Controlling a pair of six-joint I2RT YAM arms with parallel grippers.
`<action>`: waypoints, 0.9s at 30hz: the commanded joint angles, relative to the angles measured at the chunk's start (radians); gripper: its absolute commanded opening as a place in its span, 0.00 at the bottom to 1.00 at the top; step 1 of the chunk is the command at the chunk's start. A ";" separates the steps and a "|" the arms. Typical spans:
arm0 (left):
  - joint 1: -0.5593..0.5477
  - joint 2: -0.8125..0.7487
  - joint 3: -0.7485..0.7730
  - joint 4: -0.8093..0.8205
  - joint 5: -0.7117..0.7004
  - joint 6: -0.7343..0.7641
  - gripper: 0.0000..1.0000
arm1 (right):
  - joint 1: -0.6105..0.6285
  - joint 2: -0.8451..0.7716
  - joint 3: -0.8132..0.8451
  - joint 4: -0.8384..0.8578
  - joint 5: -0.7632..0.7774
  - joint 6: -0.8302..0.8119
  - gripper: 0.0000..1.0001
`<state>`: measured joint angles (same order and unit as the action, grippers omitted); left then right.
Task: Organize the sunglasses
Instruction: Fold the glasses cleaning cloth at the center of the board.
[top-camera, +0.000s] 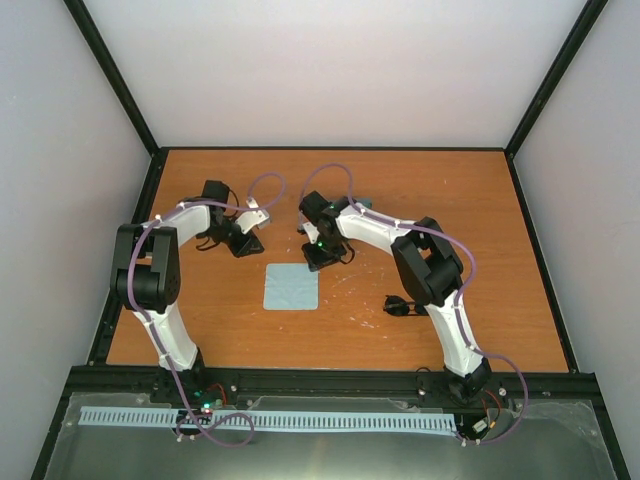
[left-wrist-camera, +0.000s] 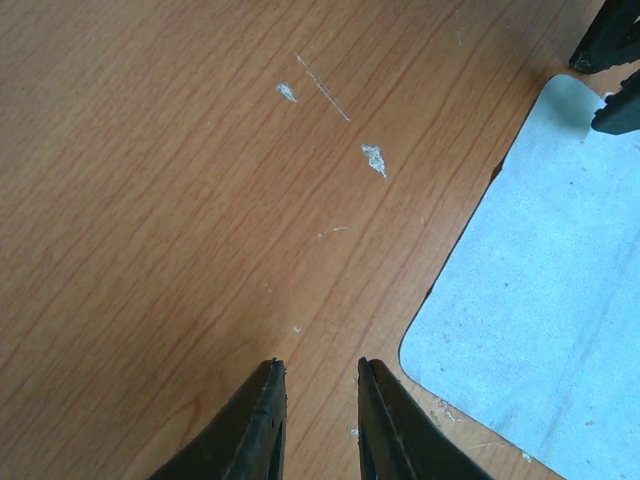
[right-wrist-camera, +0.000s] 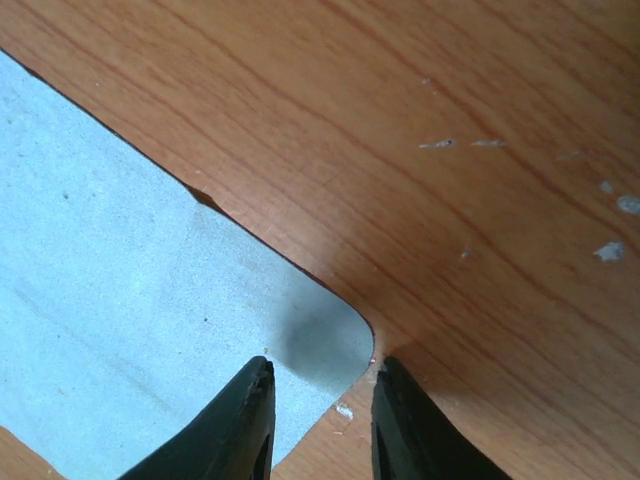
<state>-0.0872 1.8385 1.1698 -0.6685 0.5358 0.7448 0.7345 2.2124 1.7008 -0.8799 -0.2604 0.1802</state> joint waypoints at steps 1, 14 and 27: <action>0.001 -0.039 -0.009 0.019 0.023 -0.017 0.23 | 0.016 0.026 -0.031 0.011 0.019 0.015 0.24; -0.059 -0.037 -0.073 -0.024 0.014 0.041 0.27 | 0.019 0.019 -0.066 0.027 0.037 0.028 0.03; -0.069 0.014 -0.068 0.005 -0.020 0.021 0.27 | 0.018 -0.003 -0.083 0.035 0.049 0.034 0.03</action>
<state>-0.1528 1.8317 1.0897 -0.6769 0.5304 0.7578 0.7357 2.1994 1.6585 -0.8253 -0.2447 0.2066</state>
